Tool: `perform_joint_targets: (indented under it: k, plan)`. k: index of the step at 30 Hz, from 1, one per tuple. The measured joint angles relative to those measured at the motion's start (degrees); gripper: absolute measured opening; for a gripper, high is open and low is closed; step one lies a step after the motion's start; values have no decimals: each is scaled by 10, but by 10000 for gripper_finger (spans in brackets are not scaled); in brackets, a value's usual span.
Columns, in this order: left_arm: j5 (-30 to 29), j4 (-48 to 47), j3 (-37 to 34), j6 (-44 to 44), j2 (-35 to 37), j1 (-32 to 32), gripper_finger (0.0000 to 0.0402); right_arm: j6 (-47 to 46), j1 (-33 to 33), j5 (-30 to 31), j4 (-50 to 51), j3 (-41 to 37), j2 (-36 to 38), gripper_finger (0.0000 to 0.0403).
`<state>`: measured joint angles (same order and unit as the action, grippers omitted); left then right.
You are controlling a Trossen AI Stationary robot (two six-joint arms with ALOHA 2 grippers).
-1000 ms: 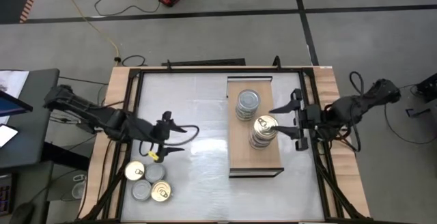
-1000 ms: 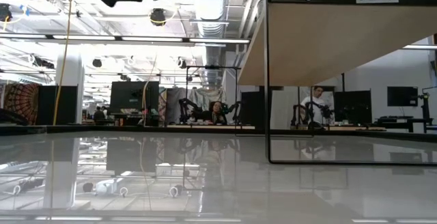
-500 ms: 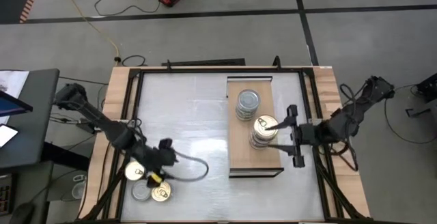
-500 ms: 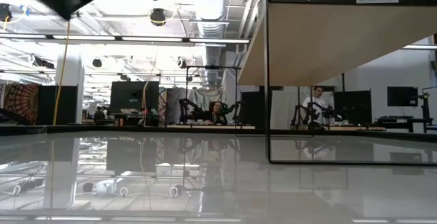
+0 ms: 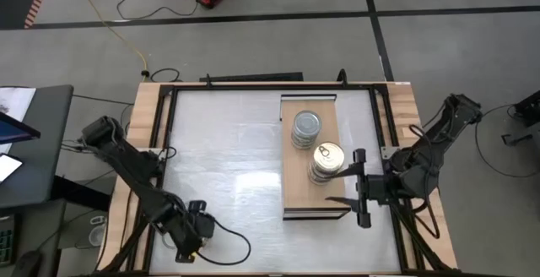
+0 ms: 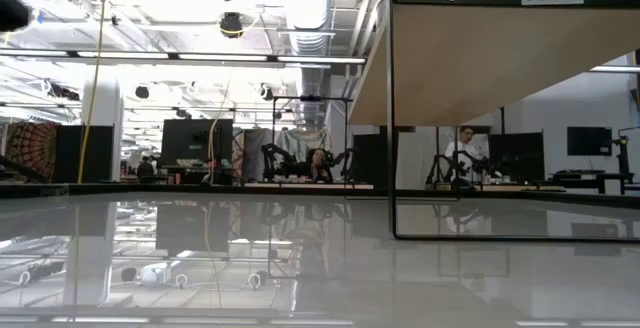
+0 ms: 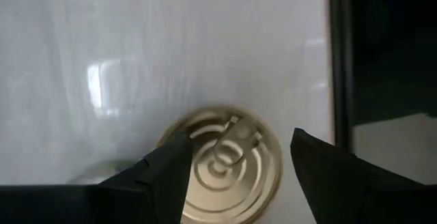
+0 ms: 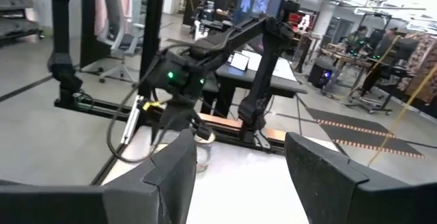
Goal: Stack canned seafood by type on shelf
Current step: Stack the blue tuna can on top of the blue tuna can
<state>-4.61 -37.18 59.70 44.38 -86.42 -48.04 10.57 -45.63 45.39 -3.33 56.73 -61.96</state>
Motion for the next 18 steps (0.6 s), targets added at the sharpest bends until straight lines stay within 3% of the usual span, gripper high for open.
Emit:
perform_joint_targets:
  k: [5, 9, 15, 18]
  plan:
    - [14, -16, 0, 19, -45, -6, 231, 2, -5, 15, -9, 0, -1, 246]
    - [3, -16, 2, -13, -64, 1, 231, 5, -4, 15, -8, 0, -2, 246]
    - [-104, -37, 1, -85, -72, 39, 231, 6, -4, 15, -8, 0, -2, 246]
    - [-186, -58, 0, -118, -73, 65, 231, 6, -4, 15, -7, 0, -2, 246]
